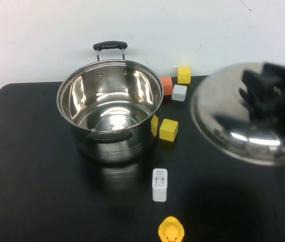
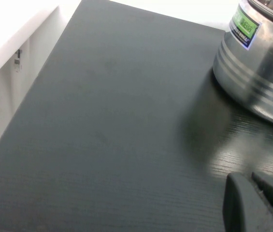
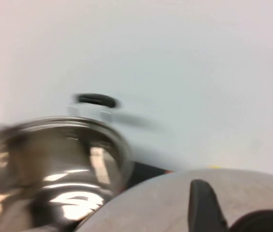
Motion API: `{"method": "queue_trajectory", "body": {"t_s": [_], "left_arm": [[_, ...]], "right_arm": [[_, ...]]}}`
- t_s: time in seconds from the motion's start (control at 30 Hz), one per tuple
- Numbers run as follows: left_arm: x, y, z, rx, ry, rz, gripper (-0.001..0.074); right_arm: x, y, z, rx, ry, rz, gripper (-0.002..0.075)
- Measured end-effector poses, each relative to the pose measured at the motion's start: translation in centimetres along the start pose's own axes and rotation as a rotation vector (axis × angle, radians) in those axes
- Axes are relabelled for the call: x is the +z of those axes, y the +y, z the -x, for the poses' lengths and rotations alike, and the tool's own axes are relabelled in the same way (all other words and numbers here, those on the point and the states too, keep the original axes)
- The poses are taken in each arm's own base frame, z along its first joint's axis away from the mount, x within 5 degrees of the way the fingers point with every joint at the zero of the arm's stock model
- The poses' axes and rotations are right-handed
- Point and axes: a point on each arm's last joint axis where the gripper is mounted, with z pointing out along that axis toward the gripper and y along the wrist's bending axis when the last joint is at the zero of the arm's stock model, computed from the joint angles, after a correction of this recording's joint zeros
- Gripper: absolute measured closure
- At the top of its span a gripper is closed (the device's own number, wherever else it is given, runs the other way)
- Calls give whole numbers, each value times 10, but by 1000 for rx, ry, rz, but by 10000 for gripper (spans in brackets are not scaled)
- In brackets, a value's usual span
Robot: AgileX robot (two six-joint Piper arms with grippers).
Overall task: Cover the pot
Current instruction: Place the pot lid on the pot
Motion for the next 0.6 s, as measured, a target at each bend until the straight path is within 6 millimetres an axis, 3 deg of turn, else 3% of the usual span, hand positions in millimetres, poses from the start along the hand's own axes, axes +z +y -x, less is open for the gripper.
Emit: {"method": "queue_trajectory", "body": {"t_s": [0.17, 0.3, 0.43, 0.6], "left_arm": [[0, 0, 0, 0, 0, 0, 737], [0, 0, 0, 0, 0, 0, 737], [0, 0, 0, 0, 0, 0, 737], [0, 0, 0, 0, 0, 0, 737]], "right_arm": [[21, 28, 58, -23, 18, 142, 394], [58, 56, 92, -50, -44, 270, 394], [111, 78, 89, -40, -45, 349, 394], [172, 97, 63, -2, -5, 395, 394]]}}
